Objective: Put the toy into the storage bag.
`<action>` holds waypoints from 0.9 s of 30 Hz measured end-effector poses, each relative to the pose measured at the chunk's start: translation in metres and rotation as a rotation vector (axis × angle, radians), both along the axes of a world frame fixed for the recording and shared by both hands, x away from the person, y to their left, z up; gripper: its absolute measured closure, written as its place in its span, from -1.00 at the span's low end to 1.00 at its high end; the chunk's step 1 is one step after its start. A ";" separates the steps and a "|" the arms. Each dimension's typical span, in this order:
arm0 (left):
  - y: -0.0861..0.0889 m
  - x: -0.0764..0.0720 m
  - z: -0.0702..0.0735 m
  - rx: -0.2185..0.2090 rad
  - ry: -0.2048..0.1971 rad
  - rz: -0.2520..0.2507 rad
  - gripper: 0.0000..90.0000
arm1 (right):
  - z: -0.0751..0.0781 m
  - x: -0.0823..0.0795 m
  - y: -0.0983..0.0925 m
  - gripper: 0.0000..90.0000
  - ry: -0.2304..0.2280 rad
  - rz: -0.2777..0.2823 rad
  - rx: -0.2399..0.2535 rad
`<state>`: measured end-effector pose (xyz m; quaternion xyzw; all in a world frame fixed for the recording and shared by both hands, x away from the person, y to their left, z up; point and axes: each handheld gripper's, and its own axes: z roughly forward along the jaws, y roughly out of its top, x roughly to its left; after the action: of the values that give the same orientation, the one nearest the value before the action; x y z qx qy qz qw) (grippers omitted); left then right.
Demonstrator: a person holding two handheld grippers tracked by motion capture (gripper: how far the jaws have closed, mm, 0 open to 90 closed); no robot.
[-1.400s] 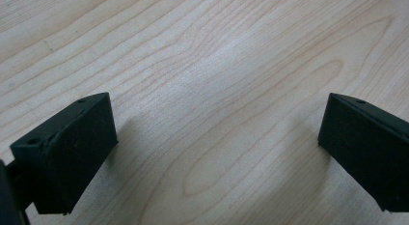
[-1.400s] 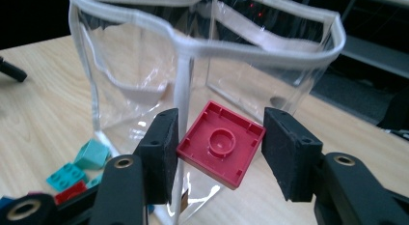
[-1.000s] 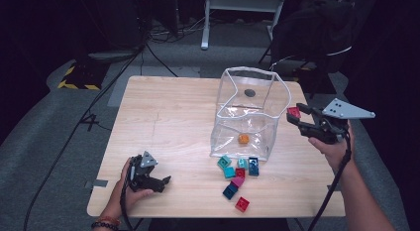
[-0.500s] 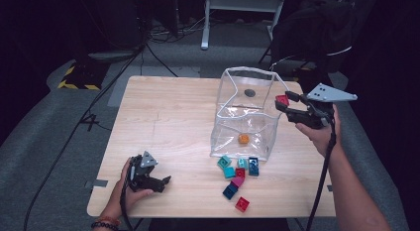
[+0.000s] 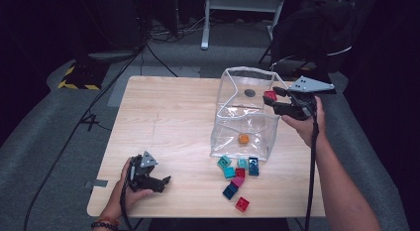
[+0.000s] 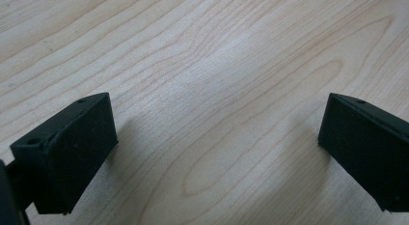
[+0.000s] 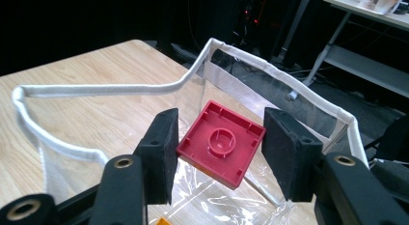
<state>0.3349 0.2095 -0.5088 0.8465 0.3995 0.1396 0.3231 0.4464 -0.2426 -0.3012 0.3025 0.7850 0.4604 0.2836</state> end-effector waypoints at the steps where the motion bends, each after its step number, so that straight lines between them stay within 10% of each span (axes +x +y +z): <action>1: 0.000 0.000 0.000 0.000 0.000 0.000 -0.99 | -0.002 0.003 0.001 0.09 0.008 -0.012 0.003; 27: 0.000 0.000 0.000 0.000 0.000 0.000 -0.99 | 0.002 -0.020 -0.014 0.01 -0.015 -0.008 0.001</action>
<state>0.3349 0.2095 -0.5088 0.8465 0.3995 0.1395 0.3230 0.4264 -0.2567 -0.2992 0.3022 0.7813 0.4620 0.2912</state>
